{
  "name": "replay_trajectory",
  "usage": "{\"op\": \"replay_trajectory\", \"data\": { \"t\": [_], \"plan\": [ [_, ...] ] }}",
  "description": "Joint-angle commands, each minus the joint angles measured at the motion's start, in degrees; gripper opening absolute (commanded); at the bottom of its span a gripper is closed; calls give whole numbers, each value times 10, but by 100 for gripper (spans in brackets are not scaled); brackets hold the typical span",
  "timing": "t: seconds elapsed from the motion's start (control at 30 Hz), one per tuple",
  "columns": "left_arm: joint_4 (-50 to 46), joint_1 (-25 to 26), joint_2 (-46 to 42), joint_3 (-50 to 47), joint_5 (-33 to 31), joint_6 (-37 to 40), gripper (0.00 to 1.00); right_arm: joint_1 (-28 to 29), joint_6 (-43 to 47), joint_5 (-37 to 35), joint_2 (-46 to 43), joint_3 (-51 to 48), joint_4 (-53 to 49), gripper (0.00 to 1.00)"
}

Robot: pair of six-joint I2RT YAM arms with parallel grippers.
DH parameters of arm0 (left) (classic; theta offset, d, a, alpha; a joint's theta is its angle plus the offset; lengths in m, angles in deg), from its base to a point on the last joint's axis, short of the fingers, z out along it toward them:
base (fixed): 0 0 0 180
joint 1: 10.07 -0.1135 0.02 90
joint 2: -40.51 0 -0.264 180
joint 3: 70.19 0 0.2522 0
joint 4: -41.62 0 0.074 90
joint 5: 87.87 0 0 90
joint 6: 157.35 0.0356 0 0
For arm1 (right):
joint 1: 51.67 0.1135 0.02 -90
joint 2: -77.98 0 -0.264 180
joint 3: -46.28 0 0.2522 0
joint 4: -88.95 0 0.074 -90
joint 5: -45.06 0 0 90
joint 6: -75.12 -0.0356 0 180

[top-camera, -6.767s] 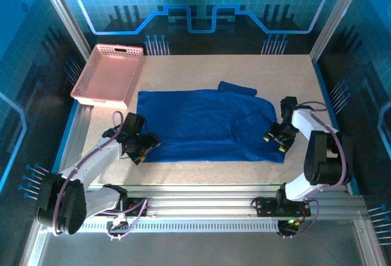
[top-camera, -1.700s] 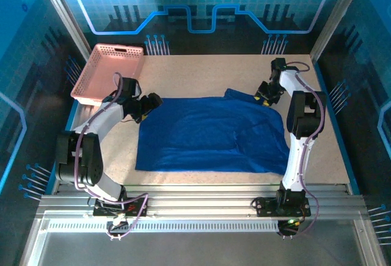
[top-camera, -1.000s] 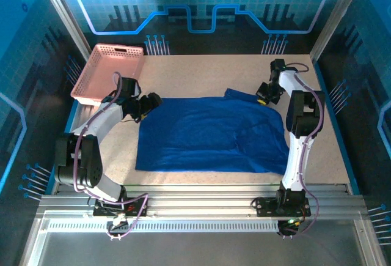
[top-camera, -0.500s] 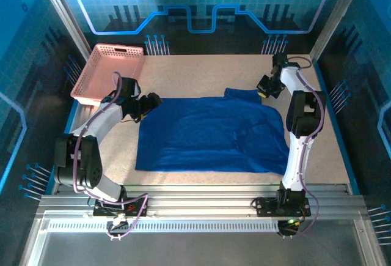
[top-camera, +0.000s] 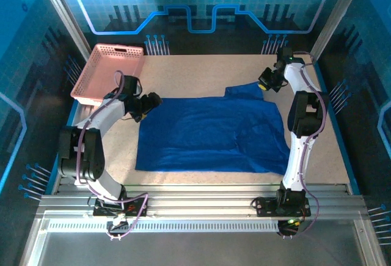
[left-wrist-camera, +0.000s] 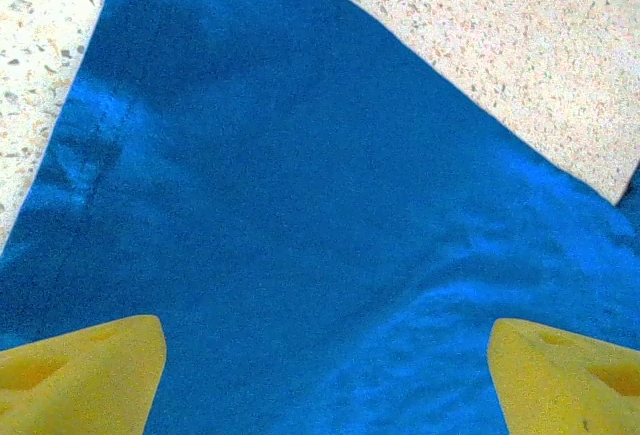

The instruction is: Fold and stack the t-shirts

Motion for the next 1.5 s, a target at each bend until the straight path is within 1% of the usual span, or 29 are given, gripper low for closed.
{"op": "replay_trajectory", "data": {
  "t": [0.0,0.13,0.47,0.6,1.0,1.1,1.17,1.27,1.4,1.47],
  "plan": [
    [-34,-6,36,44,-21,-28,85,-9,-8,35,10,20,-11,0],
    [-60,-9,73,77,-43,-49,84,-12,-2,44,19,31,-20,0],
    [-55,-11,137,143,-95,-81,82,-15,9,60,36,37,-23,0],
    [-46,-11,168,172,-100,-84,81,-16,13,67,36,40,-24,0],
    [-74,-11,251,251,-134,-83,76,-15,24,86,36,42,-25,0],
    [-109,-11,277,287,-150,-80,73,-15,26,86,36,43,-28,0],
    [-117,-11,288,297,-152,-77,72,-15,26,87,36,42,-27,0],
    [-140,-11,313,325,-155,-71,65,-14,26,92,36,48,-26,0],
    [-148,-11,337,334,-145,-67,45,-14,24,102,52,61,-26,0],
    [-147,-10,342,330,-138,-65,36,-14,27,94,58,75,-39,0]
  ]
}}
